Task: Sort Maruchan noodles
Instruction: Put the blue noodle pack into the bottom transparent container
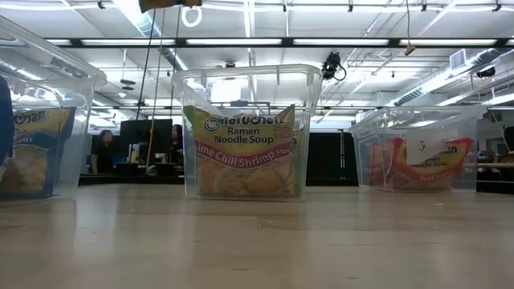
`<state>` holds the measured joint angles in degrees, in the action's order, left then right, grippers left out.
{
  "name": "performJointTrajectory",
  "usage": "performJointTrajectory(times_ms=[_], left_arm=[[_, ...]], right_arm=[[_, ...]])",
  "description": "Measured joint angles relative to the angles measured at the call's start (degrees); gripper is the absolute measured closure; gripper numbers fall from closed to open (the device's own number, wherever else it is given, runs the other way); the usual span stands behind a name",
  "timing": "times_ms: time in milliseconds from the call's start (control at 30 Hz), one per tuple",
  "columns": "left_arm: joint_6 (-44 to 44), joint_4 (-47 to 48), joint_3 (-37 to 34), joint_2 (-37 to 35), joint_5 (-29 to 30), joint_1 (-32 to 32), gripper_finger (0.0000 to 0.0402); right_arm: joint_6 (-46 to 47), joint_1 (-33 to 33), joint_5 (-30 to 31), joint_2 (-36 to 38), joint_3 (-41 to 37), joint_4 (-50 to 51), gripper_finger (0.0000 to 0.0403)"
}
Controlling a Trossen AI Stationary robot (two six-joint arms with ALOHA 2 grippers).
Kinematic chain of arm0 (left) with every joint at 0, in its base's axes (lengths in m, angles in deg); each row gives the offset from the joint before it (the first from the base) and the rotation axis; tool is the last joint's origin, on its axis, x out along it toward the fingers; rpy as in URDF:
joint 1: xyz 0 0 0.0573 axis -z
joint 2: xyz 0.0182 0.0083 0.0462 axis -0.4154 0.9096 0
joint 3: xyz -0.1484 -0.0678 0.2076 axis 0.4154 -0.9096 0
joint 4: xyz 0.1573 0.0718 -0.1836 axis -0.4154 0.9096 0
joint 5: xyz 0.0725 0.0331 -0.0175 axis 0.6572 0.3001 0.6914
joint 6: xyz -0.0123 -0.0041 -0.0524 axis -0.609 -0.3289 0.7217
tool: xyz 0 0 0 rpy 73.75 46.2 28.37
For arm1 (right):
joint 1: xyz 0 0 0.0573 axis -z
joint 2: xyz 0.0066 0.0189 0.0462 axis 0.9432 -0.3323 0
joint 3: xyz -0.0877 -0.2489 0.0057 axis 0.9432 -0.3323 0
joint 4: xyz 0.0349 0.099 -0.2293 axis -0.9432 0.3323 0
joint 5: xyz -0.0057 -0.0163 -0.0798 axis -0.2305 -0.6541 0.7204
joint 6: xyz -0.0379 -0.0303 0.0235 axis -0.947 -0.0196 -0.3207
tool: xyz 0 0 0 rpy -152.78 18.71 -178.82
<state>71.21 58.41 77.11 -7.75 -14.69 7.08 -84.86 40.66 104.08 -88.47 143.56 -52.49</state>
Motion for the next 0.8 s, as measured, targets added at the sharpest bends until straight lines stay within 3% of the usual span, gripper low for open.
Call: performJointTrajectory(times_ms=[100, 200, 500, 700, 800], left_arm=[[0.9, -10.4, -6.8, -2.0, -1.9, 3.3, 0.0383], [1.1, -23.4, -14.3, -2.9, -4.9, 6.5, 0.0383], [0.7, -64.1, -30.8, 0.1, -16.0, 14.4, 0.0383], [-0.2, -70.7, -32.7, 4.0, -18.8, 18.6, 0.0383], [-1.5, -72.5, -32.7, 7.0, -16.4, 19.9, 0.0383]], right_arm=[[-9.9, 0.1, 1.5, 0.0, 0.8, -8.9, 0.0159], [-13.5, 1.2, -0.7, 0.0, 0.8, -16.4, 0.0152], [-6.6, 8.7, -21.6, 0.1, -1.6, -33.2, 0.0111], [-6.2, 13.8, -25.0, -0.1, -1.9, -40.1, 0.0092], [-3.8, 16.4, -32.9, -0.1, -1.9, -42.3, 0.0091]])
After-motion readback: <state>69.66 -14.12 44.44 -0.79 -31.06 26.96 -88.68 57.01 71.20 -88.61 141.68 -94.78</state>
